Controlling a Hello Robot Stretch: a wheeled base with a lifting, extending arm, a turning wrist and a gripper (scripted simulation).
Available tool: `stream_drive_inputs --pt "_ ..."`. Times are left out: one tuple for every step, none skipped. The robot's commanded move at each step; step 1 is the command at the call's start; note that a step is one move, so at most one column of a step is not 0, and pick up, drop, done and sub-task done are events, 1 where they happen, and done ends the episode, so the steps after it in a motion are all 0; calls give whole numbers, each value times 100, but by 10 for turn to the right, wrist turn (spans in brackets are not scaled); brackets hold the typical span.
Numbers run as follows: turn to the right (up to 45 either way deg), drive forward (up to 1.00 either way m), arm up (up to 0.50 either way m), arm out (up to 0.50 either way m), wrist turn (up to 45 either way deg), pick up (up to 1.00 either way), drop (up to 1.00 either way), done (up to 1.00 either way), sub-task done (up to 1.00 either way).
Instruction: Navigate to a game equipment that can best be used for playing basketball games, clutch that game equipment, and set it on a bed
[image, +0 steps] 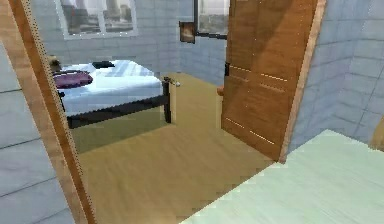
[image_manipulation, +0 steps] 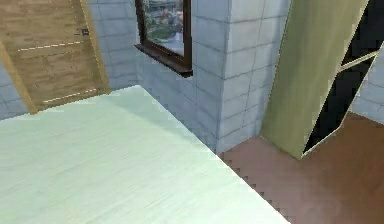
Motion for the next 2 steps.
stream_drive_inputs --pt "0 100 0 0 0 0 0 0 0" --pt "30 0 0 0 0 0 0 0 0"
